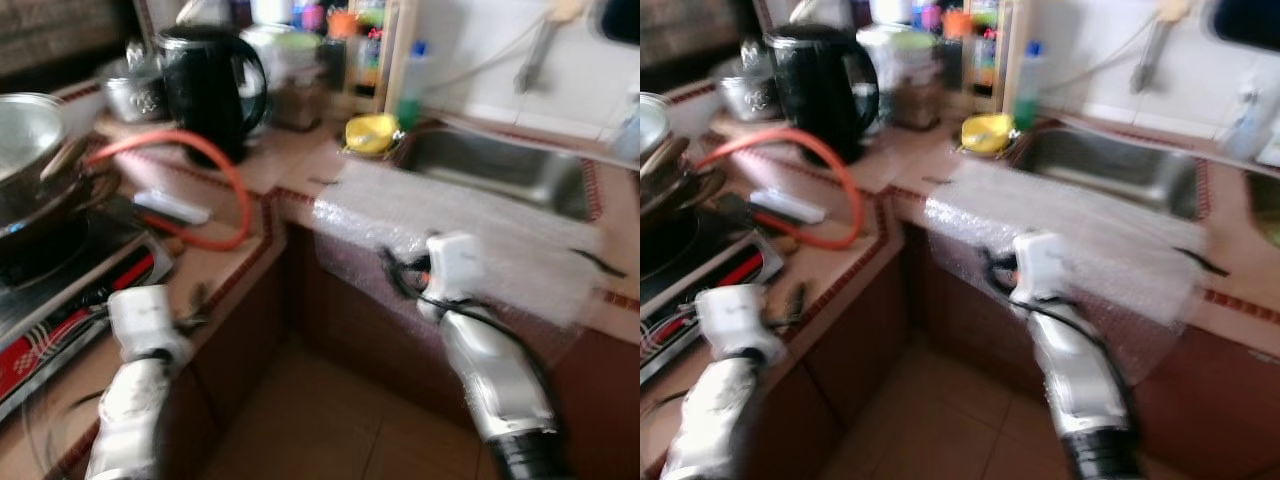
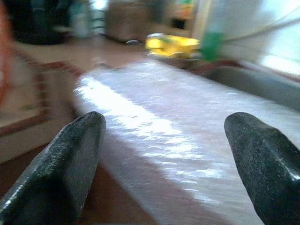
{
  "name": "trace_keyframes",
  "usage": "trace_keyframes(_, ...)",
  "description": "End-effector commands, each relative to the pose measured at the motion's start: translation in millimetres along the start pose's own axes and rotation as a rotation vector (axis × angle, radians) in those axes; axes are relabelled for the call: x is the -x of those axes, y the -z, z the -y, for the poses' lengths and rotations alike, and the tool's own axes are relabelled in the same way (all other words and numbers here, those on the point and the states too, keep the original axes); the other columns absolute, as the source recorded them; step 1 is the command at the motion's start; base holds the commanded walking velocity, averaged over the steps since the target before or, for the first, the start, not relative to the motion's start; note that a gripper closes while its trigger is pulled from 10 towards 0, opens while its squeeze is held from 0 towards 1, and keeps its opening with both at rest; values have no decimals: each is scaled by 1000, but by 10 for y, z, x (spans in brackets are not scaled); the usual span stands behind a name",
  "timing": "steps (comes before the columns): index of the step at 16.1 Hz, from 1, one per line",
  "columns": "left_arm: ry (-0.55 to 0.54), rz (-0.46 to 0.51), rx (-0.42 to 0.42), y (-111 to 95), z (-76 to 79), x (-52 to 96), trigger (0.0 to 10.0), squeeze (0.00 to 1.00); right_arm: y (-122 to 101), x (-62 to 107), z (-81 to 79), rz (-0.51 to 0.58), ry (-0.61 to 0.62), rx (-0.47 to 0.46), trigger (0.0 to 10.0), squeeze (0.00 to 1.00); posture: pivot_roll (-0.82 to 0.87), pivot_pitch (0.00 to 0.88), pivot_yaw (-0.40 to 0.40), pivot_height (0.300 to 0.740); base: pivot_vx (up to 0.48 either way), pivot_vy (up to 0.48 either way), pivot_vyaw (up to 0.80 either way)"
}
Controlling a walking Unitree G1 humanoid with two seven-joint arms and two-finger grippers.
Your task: Kitchen organization
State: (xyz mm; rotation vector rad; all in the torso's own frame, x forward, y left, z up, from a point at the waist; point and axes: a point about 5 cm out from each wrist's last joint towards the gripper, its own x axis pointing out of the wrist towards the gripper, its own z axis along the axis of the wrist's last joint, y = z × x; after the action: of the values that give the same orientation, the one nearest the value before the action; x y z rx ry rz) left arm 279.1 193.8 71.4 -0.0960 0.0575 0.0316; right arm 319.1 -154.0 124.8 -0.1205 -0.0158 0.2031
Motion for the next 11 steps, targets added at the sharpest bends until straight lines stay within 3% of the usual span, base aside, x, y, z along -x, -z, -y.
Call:
trace_keyframes(1,-31,-6,-27,1,-122,26,10000,0,-71,-36,-81,28,-20,-11,10000,0,-180,0,26,740,0,0,-788)
trace_keyframes(11,-14,28,-18,-80,-69,3,10000,0,-93,27,-34,42,-3,5,10000,0,-183,0,28,740,0,0,-788)
